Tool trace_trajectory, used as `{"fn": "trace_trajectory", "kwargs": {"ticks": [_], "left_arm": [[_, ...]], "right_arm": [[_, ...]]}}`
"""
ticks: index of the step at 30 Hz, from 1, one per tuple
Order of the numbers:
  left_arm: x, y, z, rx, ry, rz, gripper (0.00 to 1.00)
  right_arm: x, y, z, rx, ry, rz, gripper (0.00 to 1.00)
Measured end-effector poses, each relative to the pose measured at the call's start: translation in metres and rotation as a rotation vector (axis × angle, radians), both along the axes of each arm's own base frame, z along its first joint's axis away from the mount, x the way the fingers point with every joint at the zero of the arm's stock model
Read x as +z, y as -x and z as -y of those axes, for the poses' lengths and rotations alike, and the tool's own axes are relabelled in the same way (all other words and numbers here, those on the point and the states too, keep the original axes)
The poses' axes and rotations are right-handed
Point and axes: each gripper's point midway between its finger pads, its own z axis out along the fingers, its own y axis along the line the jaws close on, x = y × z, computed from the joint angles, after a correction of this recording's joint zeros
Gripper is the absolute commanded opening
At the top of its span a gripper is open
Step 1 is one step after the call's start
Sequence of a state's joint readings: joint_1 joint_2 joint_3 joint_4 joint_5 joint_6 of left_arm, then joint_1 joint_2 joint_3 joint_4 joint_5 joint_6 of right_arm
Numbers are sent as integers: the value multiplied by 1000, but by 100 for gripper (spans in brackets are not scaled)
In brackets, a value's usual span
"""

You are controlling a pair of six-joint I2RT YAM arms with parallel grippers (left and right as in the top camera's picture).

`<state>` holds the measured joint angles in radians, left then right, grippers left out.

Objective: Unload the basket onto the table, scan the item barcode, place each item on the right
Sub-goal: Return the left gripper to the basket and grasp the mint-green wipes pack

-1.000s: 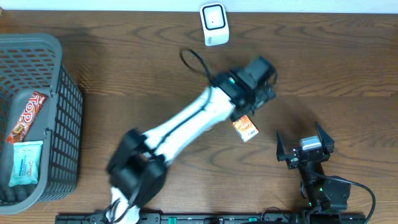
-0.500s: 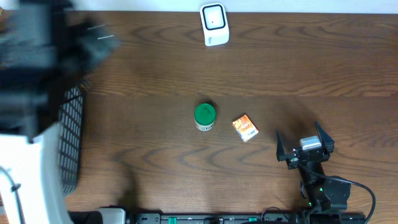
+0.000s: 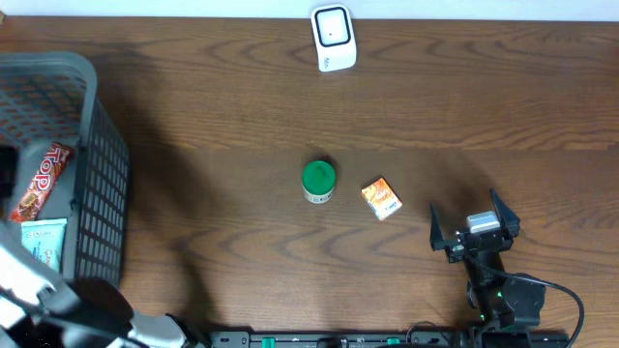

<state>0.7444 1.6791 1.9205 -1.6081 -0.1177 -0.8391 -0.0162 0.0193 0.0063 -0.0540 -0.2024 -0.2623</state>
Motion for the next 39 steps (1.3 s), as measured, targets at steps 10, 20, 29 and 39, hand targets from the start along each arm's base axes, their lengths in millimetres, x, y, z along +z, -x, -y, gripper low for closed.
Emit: {"fn": "trace_trajectory", "kwargs": {"ticks": [10,20,29,39], "left_arm": [[-110,6,-11,-3,149,-276,98],[-152,-20,-25,-128,103,-369,98],[-185,-30,-39,-163,64,-446,98],[-202,-13,-50,-196,43,-597,98]], "right_arm": [[0,0,0,0,0,0,99],[0,0,0,0,0,0,99],[0,0,0,0,0,0,99],[0,0,0,0,0,0,99]]}}
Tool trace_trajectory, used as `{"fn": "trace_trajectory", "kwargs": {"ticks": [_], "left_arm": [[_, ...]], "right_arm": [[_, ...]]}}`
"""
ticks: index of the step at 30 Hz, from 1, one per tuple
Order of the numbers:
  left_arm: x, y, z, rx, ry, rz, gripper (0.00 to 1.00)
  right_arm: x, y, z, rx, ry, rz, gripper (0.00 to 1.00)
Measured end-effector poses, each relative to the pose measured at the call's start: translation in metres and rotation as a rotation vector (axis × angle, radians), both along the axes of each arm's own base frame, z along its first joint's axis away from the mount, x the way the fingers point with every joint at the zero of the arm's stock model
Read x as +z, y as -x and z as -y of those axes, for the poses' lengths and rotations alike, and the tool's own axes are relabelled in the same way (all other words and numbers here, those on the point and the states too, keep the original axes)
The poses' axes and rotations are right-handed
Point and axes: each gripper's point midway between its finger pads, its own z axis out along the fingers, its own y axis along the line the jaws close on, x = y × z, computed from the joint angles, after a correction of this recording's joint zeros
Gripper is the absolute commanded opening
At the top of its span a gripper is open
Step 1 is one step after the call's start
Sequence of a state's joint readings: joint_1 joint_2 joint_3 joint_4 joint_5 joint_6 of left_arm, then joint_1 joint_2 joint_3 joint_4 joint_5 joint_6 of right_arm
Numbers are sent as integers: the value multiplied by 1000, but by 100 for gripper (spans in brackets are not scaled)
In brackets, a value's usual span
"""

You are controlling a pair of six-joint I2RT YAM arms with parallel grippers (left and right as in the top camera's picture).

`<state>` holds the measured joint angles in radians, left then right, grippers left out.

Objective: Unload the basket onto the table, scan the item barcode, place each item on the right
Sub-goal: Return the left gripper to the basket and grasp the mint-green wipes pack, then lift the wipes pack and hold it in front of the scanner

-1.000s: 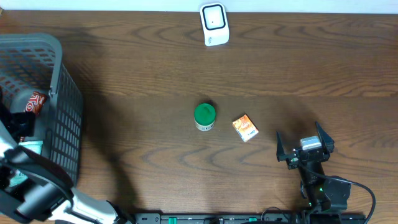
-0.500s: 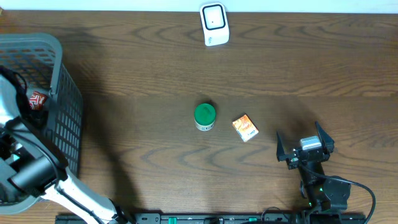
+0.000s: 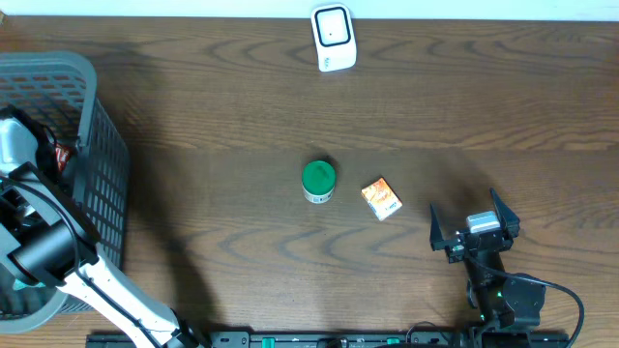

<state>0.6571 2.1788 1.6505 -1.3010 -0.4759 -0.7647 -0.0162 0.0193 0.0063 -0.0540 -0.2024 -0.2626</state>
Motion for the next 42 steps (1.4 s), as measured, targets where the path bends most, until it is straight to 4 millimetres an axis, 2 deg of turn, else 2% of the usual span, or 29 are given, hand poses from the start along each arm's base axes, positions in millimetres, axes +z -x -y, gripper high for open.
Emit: {"fn": "trace_trajectory", "kwargs": {"ticks": [5,14,21,22,24,26,27,29,32,33,34,42], "left_arm": [[-1,16,-1,-4,3,-59,98],[-2,59,-14,58,-17,-130,99],[-1,74,-19,108,-12,-134,100],[-1,75,-20,111,-11,-135,96],[-2,76,-20,122,-14,-130,82],[-6,76,-20,128,-14,-125,56],[-8,76,-20,131,-10,-122,47],[-15,77,-17,141,8,-123,33],[-21,82,-13,146,30,-143,19],[-23,83,-13,153,33,-146,11],[-24,84,-12,157,36,-149,8],[-20,87,-6,167,82,-167,7]], "right_arm": [[0,0,0,0,0,0,99],[0,0,0,0,0,0,99],[0,0,0,0,0,0,99],[0,0,0,0,0,0,99],[0,0,0,0,0,0,99],[0,0,0,0,0,1,99],[0,0,0,0,0,1,99],[0,0,0,0,0,1,99],[0,0,0,0,0,0,99],[0,0,0,0,0,0,99],[0,0,0,0,0,0,99],[0,0,0,0,0,1,99]]}}
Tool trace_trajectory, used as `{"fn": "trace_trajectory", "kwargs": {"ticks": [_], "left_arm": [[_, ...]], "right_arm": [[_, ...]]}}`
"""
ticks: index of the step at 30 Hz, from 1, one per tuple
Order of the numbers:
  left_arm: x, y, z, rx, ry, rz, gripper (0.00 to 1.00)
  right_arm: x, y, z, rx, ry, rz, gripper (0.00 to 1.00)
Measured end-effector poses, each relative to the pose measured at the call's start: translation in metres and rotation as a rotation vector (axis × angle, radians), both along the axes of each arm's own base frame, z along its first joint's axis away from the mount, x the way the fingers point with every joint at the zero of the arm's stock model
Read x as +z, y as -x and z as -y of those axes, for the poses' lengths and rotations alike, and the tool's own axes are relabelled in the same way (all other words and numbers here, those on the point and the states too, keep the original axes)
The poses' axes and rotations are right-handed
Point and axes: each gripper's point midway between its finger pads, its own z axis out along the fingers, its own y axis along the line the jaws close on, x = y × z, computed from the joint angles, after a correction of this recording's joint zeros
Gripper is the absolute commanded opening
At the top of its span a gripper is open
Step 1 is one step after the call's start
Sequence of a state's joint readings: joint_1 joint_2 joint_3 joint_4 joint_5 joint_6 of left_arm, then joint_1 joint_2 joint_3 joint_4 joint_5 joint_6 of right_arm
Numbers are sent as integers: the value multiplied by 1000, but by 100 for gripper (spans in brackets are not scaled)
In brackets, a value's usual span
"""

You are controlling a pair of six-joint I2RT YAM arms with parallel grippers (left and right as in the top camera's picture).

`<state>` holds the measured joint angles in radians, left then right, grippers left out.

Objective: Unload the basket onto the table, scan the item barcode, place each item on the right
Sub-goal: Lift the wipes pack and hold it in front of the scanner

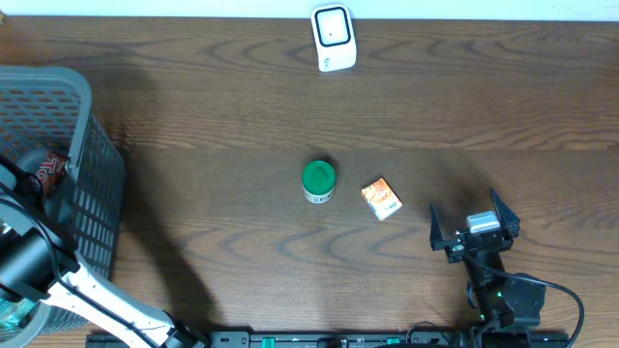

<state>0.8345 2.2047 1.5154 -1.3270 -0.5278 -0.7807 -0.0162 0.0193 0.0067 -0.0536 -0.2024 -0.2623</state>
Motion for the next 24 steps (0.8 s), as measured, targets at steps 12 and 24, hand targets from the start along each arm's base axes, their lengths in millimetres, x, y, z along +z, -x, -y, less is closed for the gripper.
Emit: {"fn": "trace_trajectory", "kwargs": {"ticks": [12,24], "left_arm": [[93,-68,-3,-80,-96,192,7],[209,-116,69,-205,-212,700,7]], "right_arm": [[0,0,0,0,0,-1,99],[0,0,0,0,0,0,99]]}}
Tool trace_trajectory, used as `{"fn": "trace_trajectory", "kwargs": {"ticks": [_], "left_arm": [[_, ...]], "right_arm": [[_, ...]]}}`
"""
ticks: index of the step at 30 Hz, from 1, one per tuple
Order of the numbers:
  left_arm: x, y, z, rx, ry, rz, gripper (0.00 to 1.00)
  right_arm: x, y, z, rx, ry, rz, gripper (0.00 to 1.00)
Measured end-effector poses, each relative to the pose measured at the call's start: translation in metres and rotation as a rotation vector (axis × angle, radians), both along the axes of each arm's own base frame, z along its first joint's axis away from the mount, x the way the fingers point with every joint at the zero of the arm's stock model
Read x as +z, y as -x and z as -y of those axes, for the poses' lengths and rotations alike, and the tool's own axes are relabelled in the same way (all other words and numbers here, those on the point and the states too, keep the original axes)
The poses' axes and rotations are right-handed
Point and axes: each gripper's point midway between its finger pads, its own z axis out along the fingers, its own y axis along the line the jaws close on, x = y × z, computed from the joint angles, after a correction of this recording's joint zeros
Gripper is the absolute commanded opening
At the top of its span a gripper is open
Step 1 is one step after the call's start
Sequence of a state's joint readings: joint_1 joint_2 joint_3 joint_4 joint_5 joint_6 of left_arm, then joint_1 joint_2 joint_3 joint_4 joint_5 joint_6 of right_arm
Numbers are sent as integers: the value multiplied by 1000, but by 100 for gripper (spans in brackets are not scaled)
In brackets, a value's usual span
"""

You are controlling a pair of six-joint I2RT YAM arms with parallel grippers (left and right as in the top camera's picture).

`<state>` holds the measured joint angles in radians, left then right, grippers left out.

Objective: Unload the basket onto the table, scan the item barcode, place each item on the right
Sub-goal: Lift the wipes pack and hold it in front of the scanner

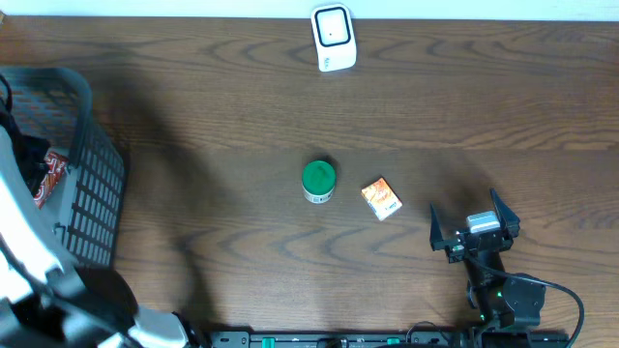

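Note:
Only the overhead view is given. A white barcode scanner stands at the far edge of the table. A green-lidded jar and a small orange box lie mid-table. My left arm reaches over the grey mesh basket at the left edge. Its gripper is hidden beyond the frame edge. A red snack packet shows inside the basket beside the arm. My right gripper rests open at the front right, empty, a hand's width right of the orange box.
The basket takes up the left edge and looks tilted, its rim skewed. The right arm's base and cables sit at the front right. Brown wood table lies between the basket and the jar.
The left arm has shifted within the basket and now shows as a long white link along the left edge. The basket's rim sits slightly lower and more skewed. Jar, box, scanner and right gripper are unchanged.
At first the left arm was at the front left corner, outside the basket, with a red bar and a teal packet showing inside. Then it was over the basket, covering them. Later it sat lower with the basket skewed, as now.

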<state>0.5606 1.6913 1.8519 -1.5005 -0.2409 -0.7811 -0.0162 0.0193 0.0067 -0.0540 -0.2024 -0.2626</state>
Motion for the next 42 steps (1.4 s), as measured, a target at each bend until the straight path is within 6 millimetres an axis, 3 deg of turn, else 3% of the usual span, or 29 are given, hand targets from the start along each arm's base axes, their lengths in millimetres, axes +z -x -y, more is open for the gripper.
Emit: {"fn": "trace_trajectory", "kwargs": {"ticks": [4,8,11,14,18,25,28,30,33,38,42], "left_arm": [[49,-11,52,-124,9,240,7],[99,-27,123,-361,-2,479,7],[118,-26,180,-534,27,561,7],[122,-30,228,-683,55,585,7],[105,-50,294,-881,98,567,7],[-3,-83,410,-1200,285,363,8],[-46,-86,439,-1329,413,273,7],[-62,-90,452,-1394,492,258,7],[-63,-103,465,-1482,586,327,7],[-29,-125,482,-1602,723,564,7],[-2,-127,499,-1666,849,714,7]], "right_arm": [[0,0,0,0,0,0,99],[0,0,0,0,0,0,99],[0,0,0,0,0,0,99],[0,0,0,0,0,0,99],[0,0,0,0,0,0,99],[0,0,0,0,0,0,99],[0,0,0,0,0,0,99],[0,0,0,0,0,0,99],[0,0,0,0,0,0,99],[0,0,0,0,0,0,99],[0,0,0,0,0,0,99]]}}
